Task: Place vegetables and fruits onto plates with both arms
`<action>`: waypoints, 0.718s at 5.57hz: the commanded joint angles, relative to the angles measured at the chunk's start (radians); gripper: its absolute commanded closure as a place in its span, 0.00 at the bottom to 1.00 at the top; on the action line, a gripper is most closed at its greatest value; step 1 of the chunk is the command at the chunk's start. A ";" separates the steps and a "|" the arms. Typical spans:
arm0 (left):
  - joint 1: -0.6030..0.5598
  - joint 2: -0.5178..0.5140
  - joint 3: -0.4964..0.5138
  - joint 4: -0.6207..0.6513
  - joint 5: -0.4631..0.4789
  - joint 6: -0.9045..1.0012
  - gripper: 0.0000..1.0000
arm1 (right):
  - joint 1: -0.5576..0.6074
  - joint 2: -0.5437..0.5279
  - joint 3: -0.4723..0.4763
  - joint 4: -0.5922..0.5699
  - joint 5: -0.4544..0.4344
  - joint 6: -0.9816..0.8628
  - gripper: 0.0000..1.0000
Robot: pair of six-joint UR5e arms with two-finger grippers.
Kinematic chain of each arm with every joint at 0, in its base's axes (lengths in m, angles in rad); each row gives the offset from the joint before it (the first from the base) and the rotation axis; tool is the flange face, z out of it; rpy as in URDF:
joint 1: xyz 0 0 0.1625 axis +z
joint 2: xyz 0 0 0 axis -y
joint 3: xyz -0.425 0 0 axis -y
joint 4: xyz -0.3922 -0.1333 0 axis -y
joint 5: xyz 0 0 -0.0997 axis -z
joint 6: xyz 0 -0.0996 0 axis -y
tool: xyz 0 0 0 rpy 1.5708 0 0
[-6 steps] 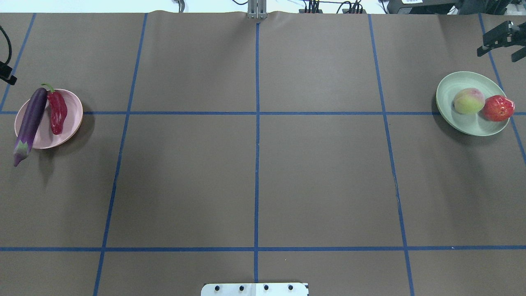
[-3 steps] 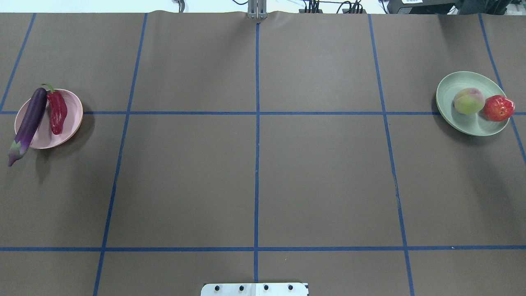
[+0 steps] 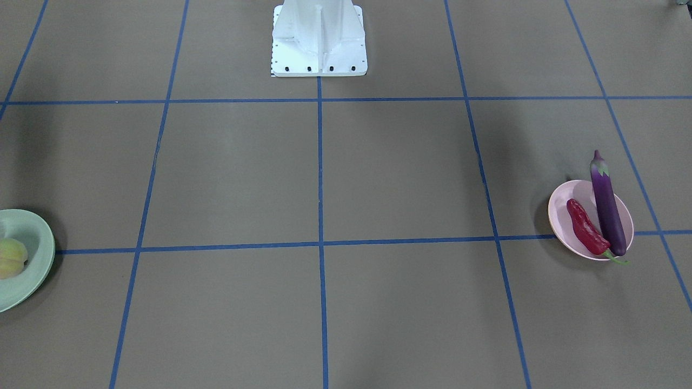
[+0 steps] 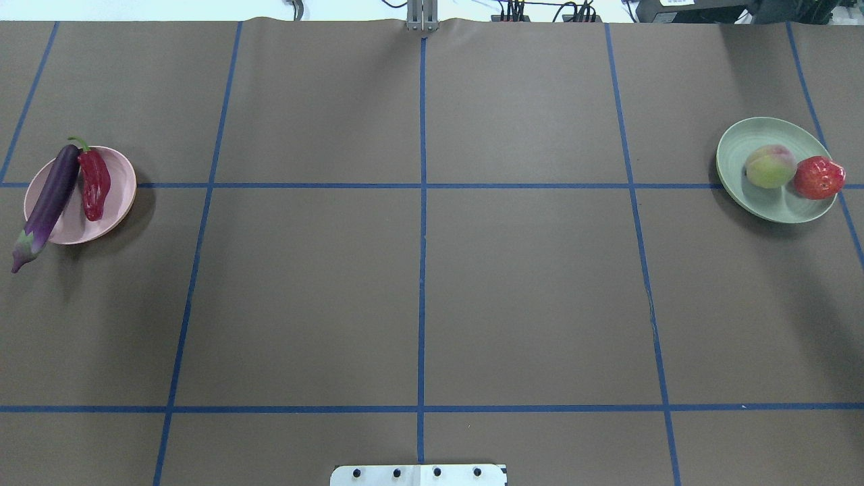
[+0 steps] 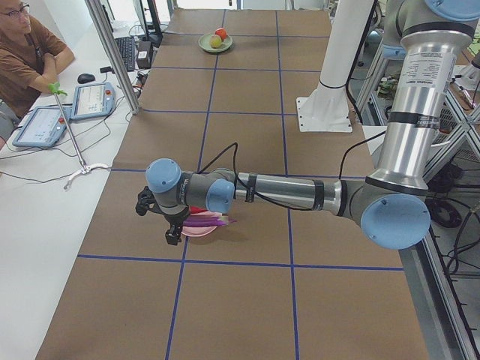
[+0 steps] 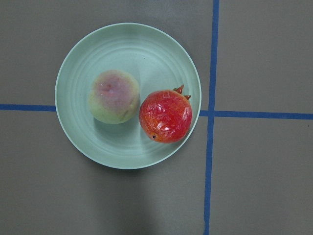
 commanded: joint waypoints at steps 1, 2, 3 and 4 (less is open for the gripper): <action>0.000 0.016 -0.016 0.006 0.006 -0.014 0.00 | 0.000 -0.008 0.020 -0.003 0.004 -0.002 0.00; -0.002 0.028 -0.020 -0.003 0.006 -0.005 0.00 | 0.000 -0.022 0.045 -0.001 0.005 -0.002 0.00; 0.001 0.054 -0.036 -0.017 0.006 -0.005 0.00 | 0.000 -0.026 0.048 -0.001 0.004 -0.002 0.00; -0.002 0.068 -0.096 -0.017 0.004 -0.017 0.00 | -0.001 -0.028 0.046 -0.004 0.005 -0.001 0.00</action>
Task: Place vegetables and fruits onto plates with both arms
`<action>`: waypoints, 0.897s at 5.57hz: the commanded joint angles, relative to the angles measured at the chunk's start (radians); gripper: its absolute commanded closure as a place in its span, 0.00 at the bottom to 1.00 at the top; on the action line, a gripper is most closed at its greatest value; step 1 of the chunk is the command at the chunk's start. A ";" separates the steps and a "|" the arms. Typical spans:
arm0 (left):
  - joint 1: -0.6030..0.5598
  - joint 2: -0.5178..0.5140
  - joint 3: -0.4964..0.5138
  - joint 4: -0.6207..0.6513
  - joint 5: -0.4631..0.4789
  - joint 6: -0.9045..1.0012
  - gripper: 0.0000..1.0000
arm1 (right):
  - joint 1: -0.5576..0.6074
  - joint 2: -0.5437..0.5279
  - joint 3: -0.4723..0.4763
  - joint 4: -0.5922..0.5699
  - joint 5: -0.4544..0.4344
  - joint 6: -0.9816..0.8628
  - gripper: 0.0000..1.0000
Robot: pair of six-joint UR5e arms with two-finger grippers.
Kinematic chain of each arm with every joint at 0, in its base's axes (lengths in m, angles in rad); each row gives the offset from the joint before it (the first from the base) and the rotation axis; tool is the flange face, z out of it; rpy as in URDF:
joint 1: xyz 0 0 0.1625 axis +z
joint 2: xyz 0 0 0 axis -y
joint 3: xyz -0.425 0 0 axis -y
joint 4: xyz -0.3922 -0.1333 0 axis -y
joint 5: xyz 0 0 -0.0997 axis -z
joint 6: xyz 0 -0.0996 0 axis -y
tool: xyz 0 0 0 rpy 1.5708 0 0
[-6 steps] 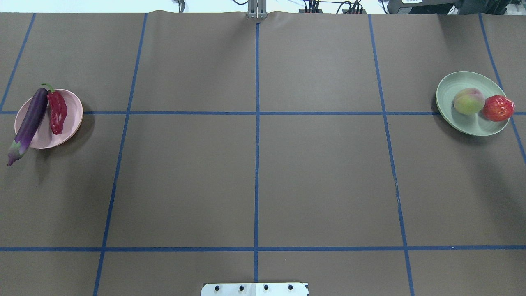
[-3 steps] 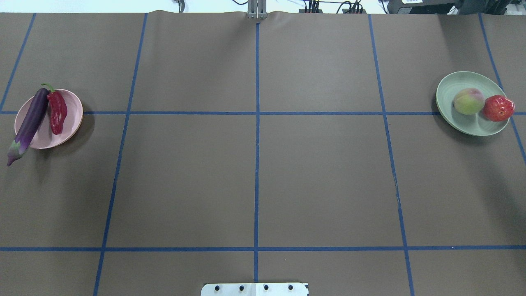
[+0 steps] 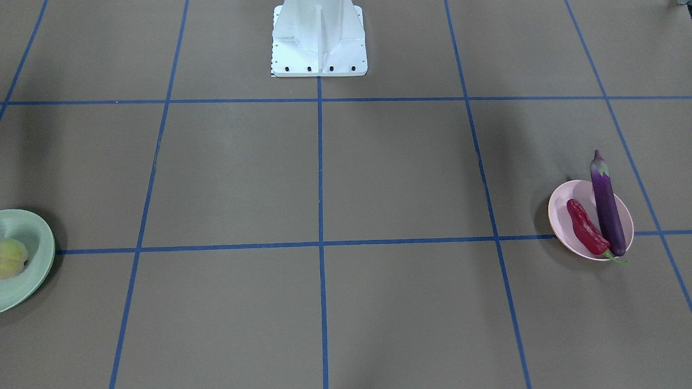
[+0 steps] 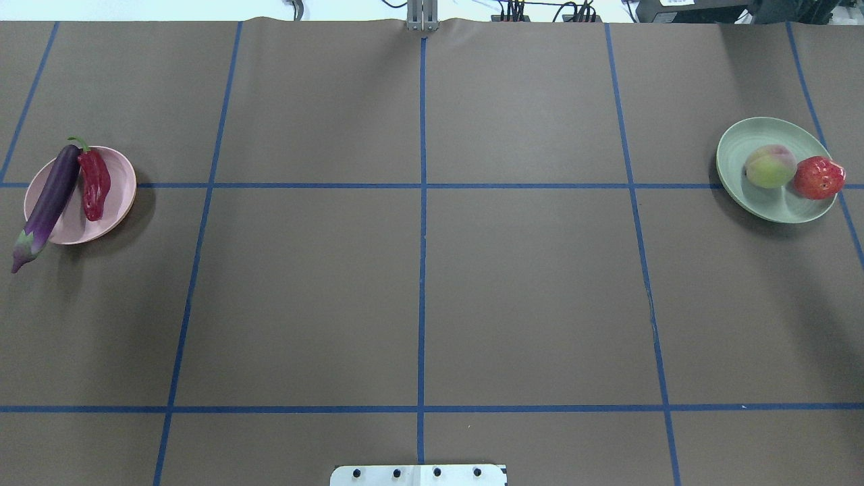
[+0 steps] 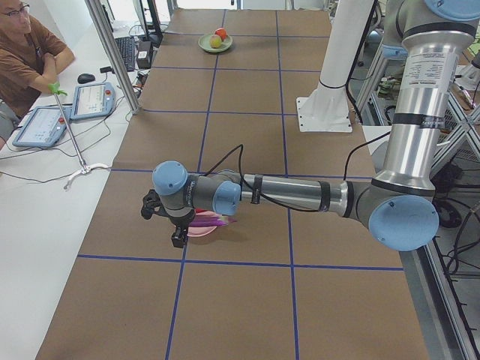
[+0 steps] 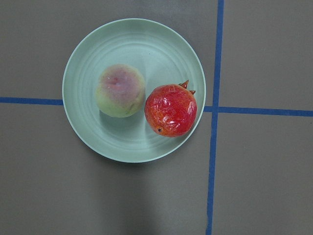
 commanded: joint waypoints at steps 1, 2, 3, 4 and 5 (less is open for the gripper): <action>0.003 0.024 -0.065 -0.002 0.000 -0.040 0.00 | -0.003 -0.005 0.001 -0.002 0.008 0.001 0.00; 0.003 0.021 -0.068 -0.002 -0.001 -0.074 0.00 | -0.003 -0.005 -0.003 -0.001 0.010 0.001 0.00; 0.003 0.024 -0.075 0.003 -0.004 -0.077 0.00 | -0.003 0.006 0.003 0.001 0.010 0.000 0.00; 0.003 0.024 -0.080 0.003 0.000 -0.077 0.00 | -0.003 0.006 -0.009 0.001 0.012 -0.002 0.00; 0.005 0.022 -0.079 0.003 0.002 -0.077 0.00 | -0.003 0.006 -0.031 -0.001 0.024 0.000 0.00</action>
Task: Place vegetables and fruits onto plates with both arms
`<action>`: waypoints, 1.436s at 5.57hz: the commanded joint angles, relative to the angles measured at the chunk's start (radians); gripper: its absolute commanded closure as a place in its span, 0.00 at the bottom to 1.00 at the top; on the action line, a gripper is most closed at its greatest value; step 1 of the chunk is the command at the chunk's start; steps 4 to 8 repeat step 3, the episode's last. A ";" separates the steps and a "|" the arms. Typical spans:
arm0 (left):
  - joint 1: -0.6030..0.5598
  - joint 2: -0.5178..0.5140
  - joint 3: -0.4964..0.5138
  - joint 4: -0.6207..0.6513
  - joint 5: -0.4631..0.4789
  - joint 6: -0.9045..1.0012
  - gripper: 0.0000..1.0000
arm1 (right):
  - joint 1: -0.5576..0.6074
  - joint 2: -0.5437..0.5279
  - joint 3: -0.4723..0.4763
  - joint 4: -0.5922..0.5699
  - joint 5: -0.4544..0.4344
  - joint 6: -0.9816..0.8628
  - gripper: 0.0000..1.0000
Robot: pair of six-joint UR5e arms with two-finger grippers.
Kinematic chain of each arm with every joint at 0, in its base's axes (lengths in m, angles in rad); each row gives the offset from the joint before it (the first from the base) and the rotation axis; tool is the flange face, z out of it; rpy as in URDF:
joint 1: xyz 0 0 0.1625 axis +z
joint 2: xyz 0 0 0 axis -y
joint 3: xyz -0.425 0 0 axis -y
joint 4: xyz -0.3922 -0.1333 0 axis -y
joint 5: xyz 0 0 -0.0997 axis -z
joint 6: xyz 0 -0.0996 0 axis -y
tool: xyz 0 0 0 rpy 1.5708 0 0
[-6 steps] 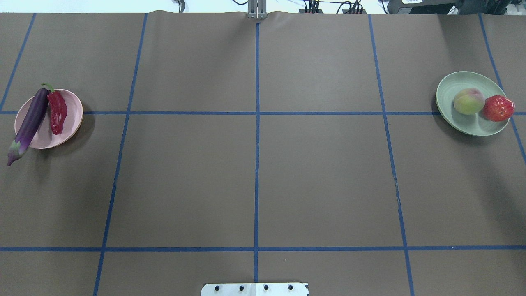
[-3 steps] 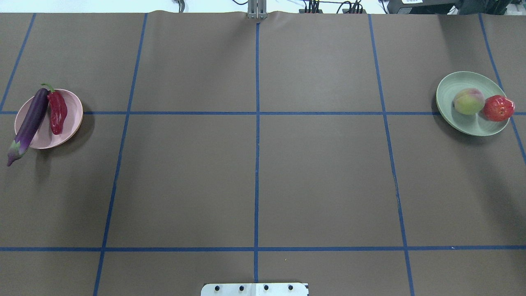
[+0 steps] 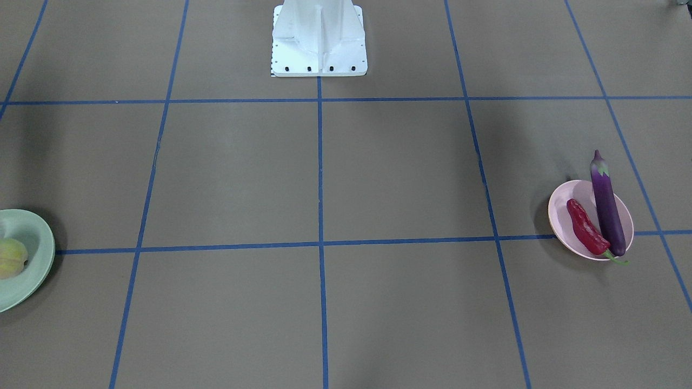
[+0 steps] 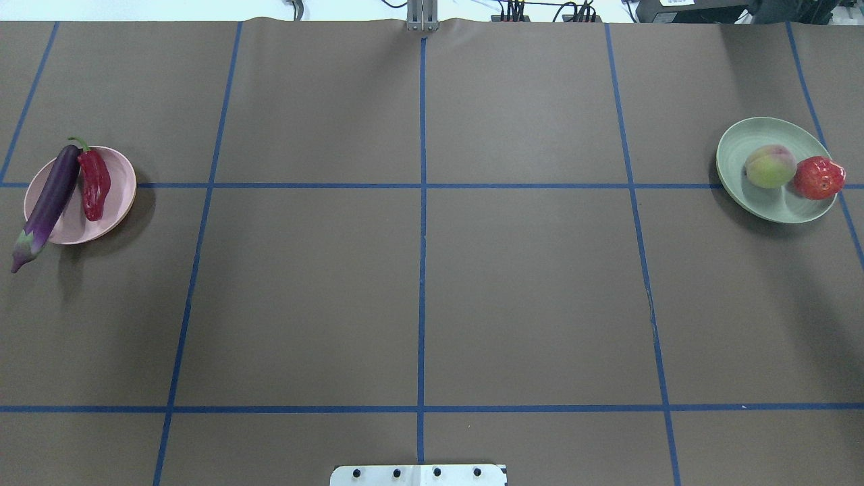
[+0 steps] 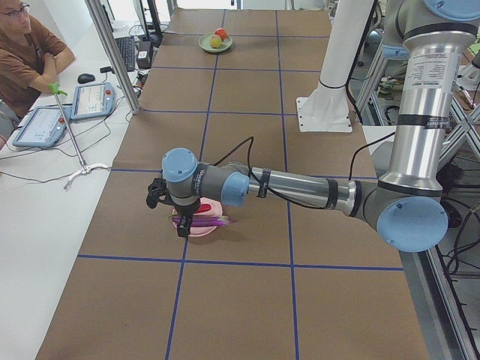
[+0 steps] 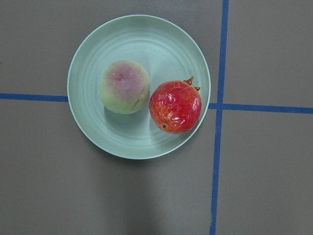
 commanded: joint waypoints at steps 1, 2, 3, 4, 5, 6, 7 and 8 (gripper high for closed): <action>-0.002 0.001 -0.007 0.000 0.008 -0.001 0.00 | 0.000 0.004 -0.020 0.001 0.030 0.011 0.00; -0.004 0.017 -0.045 0.002 0.008 -0.001 0.00 | 0.000 0.004 -0.025 0.001 0.027 0.011 0.00; -0.004 0.037 -0.065 0.000 0.008 -0.001 0.00 | 0.000 0.002 -0.024 0.002 0.029 0.008 0.00; -0.004 0.037 -0.065 0.000 0.008 -0.001 0.00 | 0.000 0.002 -0.024 0.002 0.029 0.008 0.00; -0.004 0.037 -0.065 0.000 0.008 -0.001 0.00 | 0.000 0.002 -0.024 0.002 0.029 0.008 0.00; -0.004 0.037 -0.065 0.000 0.008 -0.001 0.00 | 0.000 0.002 -0.024 0.002 0.029 0.008 0.00; -0.004 0.037 -0.065 0.000 0.008 -0.001 0.00 | 0.000 0.002 -0.024 0.002 0.029 0.008 0.00; -0.004 0.037 -0.065 0.000 0.008 -0.001 0.00 | 0.000 0.002 -0.024 0.002 0.029 0.008 0.00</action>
